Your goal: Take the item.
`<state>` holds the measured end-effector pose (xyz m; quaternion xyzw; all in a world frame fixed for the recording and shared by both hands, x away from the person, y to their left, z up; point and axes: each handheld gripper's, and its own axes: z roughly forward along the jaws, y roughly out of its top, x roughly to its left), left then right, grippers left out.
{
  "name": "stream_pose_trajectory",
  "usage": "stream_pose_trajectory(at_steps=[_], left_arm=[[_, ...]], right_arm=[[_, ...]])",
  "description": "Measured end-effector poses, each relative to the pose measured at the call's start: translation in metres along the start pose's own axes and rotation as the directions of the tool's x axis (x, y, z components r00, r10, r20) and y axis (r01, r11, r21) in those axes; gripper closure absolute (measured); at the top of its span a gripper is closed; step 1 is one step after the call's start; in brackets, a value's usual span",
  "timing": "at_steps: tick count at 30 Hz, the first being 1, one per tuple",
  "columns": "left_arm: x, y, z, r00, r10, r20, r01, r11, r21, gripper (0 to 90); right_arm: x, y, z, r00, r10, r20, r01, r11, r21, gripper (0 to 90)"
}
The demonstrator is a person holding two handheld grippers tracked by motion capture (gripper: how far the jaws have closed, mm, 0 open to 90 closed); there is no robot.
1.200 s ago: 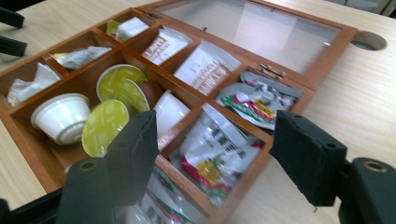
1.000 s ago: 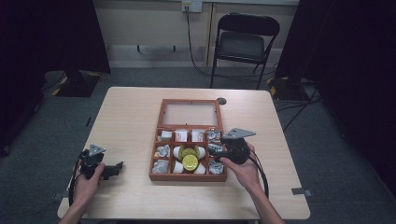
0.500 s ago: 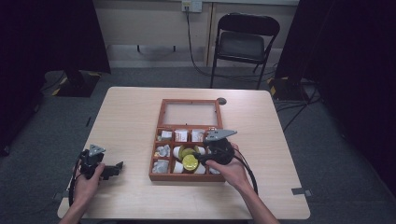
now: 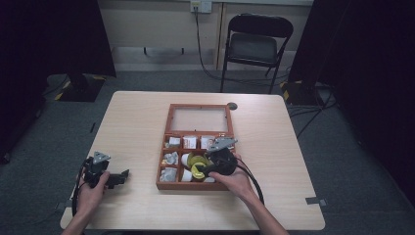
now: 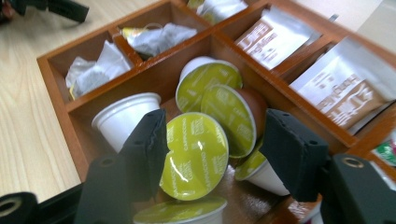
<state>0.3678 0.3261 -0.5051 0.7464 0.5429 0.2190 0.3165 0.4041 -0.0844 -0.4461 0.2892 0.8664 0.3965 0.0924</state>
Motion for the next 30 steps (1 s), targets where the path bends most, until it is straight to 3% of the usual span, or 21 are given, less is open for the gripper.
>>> stream_pose_trajectory(at_steps=[13,30], left_arm=[[0.0,0.0,0.0,1.0,0.001,-0.001,-0.001,1.0,0.0,0.0],[0.0,0.0,0.0,1.0,0.0,-0.002,0.0,1.0,-0.003,0.0]], right_arm=[[0.005,-0.002,0.012,0.9991,-0.029,-0.03,0.03,0.999,0.041,45.4],[0.007,-0.001,0.022,0.9989,-0.026,-0.04,0.031,0.993,0.113,41.5]])
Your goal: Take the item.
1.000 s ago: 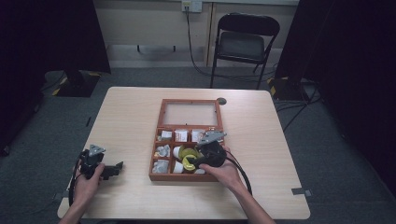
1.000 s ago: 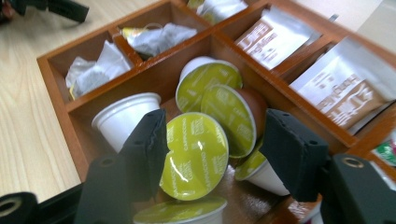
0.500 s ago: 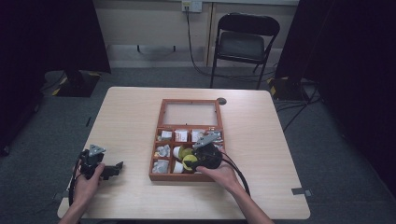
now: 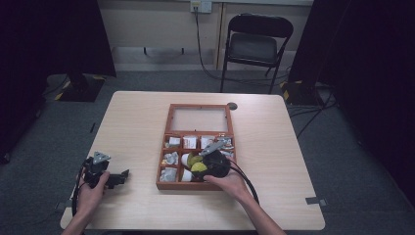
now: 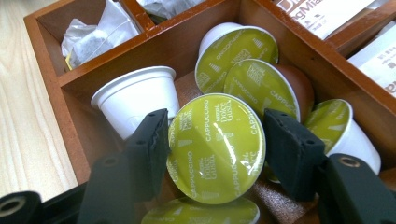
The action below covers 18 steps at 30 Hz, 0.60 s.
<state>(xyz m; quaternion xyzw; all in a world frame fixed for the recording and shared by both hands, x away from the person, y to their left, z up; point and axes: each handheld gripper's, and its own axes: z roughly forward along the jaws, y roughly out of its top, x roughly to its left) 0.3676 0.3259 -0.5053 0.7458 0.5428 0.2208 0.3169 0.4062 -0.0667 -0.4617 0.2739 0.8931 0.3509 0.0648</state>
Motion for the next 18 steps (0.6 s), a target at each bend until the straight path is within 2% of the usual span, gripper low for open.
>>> stream_pose_trajectory(at_steps=[18], left_arm=[[-0.0004,-0.0006,-0.0008,1.0,0.002,0.009,-0.002,1.0,0.001,0.0]], right_arm=[[0.0013,0.0022,0.0046,0.9999,-0.011,0.007,0.01,0.999,0.045,41.7]])
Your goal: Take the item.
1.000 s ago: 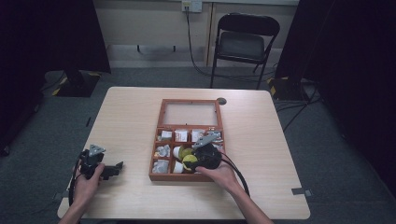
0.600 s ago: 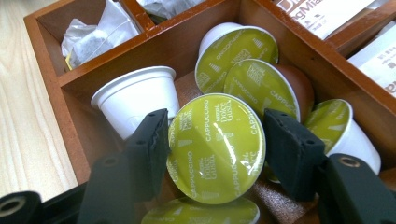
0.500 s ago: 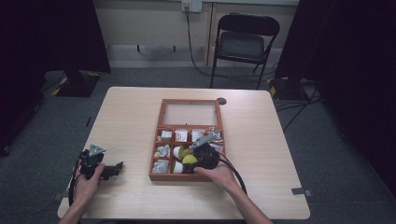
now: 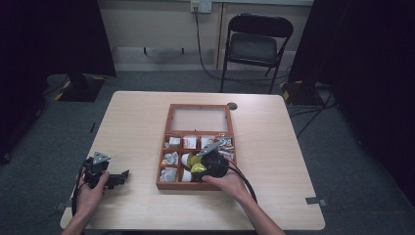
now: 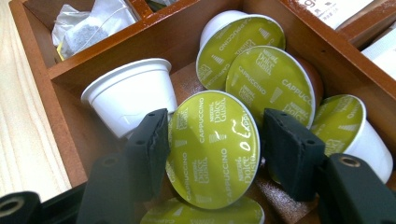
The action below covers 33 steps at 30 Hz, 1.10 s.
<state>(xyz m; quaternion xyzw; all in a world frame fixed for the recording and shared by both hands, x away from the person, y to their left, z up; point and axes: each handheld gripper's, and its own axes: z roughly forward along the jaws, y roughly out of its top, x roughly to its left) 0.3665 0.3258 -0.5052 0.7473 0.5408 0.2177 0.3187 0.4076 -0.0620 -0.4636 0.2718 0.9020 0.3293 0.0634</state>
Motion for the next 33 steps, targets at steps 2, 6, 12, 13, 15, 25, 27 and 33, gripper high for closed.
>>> stream_pose_trajectory(at_steps=[2,6,12,13,15,25,27,33], left_arm=[[-0.0001,-0.0002,0.0,1.0,0.0,0.0,0.0,1.0,-0.002,0.0],[0.0,-0.0003,-0.0005,1.0,0.006,-0.002,-0.006,1.0,0.001,0.0],[0.0,-0.0003,-0.0005,1.0,0.006,-0.003,-0.006,1.0,0.001,0.1],[-0.0001,-0.0003,-0.0004,1.0,0.004,-0.002,-0.004,1.0,0.0,0.0],[0.0,-0.0003,-0.0005,1.0,0.006,-0.002,-0.006,1.0,0.001,0.1],[0.0,-0.0002,-0.0004,1.0,0.004,-0.003,-0.004,1.0,0.0,0.0],[-0.0001,-0.0003,-0.0004,1.0,0.004,-0.002,-0.004,1.0,0.0,0.0],[0.0,-0.0003,-0.0004,1.0,0.004,-0.002,-0.004,1.0,0.0,0.0]], right_arm=[[-0.0001,0.0,0.0001,1.0,0.0,-0.002,0.0,1.0,0.002,41.7],[0.0,0.0003,0.0006,1.0,-0.006,-0.004,0.006,1.0,0.009,41.1],[0.0002,0.0005,0.0007,1.0,-0.006,-0.003,0.006,1.0,0.011,41.1],[0.0002,0.0004,0.0007,1.0,-0.006,-0.004,0.006,1.0,0.011,41.1],[0.0002,0.0004,0.0007,1.0,-0.007,-0.004,0.007,1.0,0.012,41.1],[-0.0033,-0.0008,-0.0031,0.9998,0.015,-0.015,-0.015,1.0,0.002,48.4],[-0.0047,-0.0013,-0.0051,0.9995,0.022,-0.021,-0.022,1.0,-0.005,50.4],[-0.0059,-0.0015,-0.0043,0.999,0.024,-0.037,-0.024,1.0,0.006,48.3]])
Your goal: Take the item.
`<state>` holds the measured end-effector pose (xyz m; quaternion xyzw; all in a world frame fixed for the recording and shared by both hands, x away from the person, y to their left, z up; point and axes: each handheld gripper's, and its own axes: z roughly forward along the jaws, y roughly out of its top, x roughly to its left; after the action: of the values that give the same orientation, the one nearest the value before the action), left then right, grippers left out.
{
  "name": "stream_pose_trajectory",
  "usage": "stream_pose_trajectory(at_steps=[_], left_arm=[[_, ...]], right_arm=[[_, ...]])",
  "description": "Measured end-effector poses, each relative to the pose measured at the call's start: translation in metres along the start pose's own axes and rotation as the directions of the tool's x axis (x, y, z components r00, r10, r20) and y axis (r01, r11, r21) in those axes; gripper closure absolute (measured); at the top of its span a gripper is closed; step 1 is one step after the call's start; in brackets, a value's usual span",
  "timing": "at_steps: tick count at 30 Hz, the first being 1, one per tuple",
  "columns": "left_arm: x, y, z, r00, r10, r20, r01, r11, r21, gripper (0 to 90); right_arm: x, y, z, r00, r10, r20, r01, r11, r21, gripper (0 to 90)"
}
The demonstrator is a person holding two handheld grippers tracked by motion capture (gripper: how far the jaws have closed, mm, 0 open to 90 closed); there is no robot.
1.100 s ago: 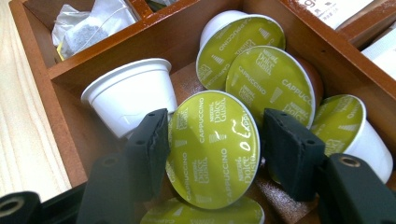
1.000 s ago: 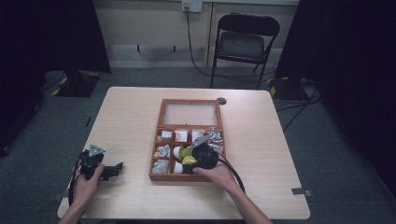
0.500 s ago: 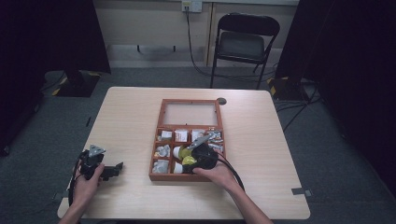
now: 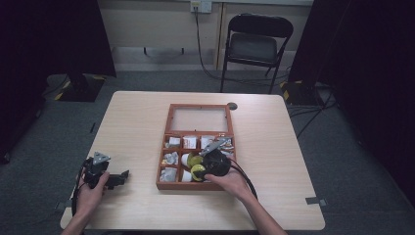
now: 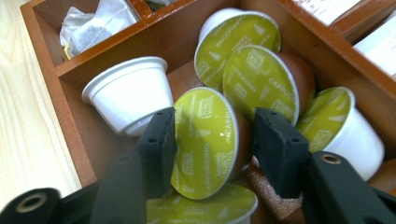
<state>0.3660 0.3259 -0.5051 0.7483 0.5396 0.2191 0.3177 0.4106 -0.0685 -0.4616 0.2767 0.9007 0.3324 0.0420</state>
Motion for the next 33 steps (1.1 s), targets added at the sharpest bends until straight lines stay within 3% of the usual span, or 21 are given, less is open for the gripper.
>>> stream_pose_trajectory(at_steps=[6,10,11,12,19,33], left_arm=[[0.0001,0.0,-0.0001,1.0,0.002,0.0,-0.002,1.0,0.001,0.0],[-0.0001,-0.0001,0.0001,1.0,0.0,-0.001,0.0,1.0,-0.001,0.1],[0.0,-0.0001,0.0001,1.0,0.002,-0.002,-0.002,1.0,-0.002,0.1],[-0.0001,-0.0002,0.0001,1.0,0.002,-0.002,-0.002,1.0,-0.002,0.1],[0.0,-0.0002,0.0001,1.0,0.002,-0.001,-0.002,1.0,-0.002,0.0],[0.0,-0.0001,0.0001,1.0,0.001,0.0,-0.001,1.0,-0.002,0.0]], right_arm=[[-0.0007,0.0003,0.0019,0.9999,-0.001,-0.012,0.001,1.0,0.011,45.6],[0.0008,0.0015,0.0052,0.9996,-0.008,-0.028,0.009,0.999,0.051,43.8],[0.0033,0.0025,0.009,0.9995,-0.03,-0.002,0.03,0.993,0.112,47.9],[0.0037,0.0027,0.0088,0.9996,-0.027,0.004,0.026,0.993,0.115,48.6],[0.0022,0.0012,0.0067,0.9995,-0.03,0.009,0.03,0.997,0.078,54.3],[-0.001,-0.0009,0.0005,1.0,0.002,0.009,-0.002,0.999,0.037,55.6]])
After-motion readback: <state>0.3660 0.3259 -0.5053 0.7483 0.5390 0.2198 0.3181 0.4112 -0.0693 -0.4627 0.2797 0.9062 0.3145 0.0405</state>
